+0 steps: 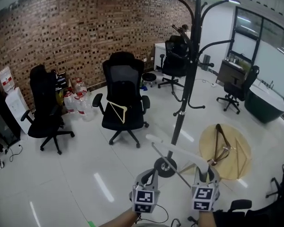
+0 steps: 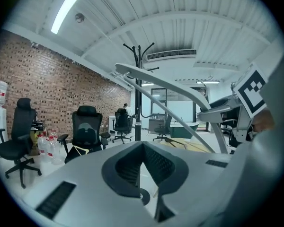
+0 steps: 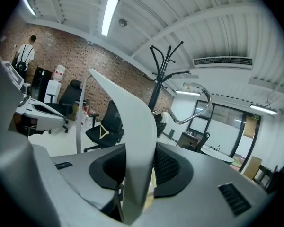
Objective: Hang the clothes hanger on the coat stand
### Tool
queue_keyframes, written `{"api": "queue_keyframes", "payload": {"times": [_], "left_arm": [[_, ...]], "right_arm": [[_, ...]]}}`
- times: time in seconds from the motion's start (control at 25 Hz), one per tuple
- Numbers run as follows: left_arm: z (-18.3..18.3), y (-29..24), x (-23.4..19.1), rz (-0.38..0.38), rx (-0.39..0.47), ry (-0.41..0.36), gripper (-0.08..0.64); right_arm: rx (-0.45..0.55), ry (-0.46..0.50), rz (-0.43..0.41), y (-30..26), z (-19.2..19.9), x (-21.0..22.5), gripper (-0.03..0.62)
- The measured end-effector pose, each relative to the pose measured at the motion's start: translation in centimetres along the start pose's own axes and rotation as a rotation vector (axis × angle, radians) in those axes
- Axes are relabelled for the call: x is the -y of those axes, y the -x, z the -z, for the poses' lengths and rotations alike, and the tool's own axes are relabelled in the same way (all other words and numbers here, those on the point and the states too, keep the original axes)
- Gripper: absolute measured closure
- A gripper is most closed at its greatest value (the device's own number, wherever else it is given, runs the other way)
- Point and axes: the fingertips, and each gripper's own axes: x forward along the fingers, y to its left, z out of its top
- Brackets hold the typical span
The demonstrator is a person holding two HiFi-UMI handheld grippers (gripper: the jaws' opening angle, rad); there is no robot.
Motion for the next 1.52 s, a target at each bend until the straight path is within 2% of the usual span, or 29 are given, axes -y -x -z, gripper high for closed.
{"api": "queue_keyframes", "payload": {"times": [0.28,0.4,0.52,0.64,0.76,1.04,1.2,1.36,1.52], "left_arm": [[-2.4,1.2,-16.0,0.039,0.008,0.031,0.545],[-1.7,1.7,-21.0,0.023,0.011,0.044,0.545],[-1.2,0.3,-24.5,0.016,0.001,0.065,0.545],[-1.2,-3.3,-27.0,0.016,-0.008,0.069,0.545],[0.0,-6.8,-28.3,0.014,-0.017,0.052,0.545],[-3.3,-20.1,-30.6,0.004,-0.040,-0.019,0.545],[-3.9,-27.4,-31.2,-0.005,-0.050,-0.042,0.545],[-3.8,-31.2,-32.0,-0.005,-0.056,-0.050,0.545],[-4.8,-33.9,-32.8,0.027,-0.035,-0.060,0.545]], "right_arm": [[-0.033,0.067,0.029,-6.4,-9.1,-12.4,0.471],[-0.045,0.086,0.014,-8.9,-10.2,-16.8,0.471],[-0.065,0.102,0.001,-12.4,-10.9,-19.1,0.471],[-0.083,0.113,-0.016,-17.6,-11.2,-20.0,0.471],[-0.112,0.106,-0.039,-22.5,-9.4,-20.4,0.471],[-0.142,0.077,-0.075,-37.5,-8.6,-16.9,0.471],[-0.144,0.098,-0.099,-45.1,-8.0,-15.2,0.471],[-0.170,0.101,-0.119,-49.4,-7.3,-14.9,0.471],[-0.204,0.122,-0.109,-51.8,-7.0,-14.7,0.471]]}}
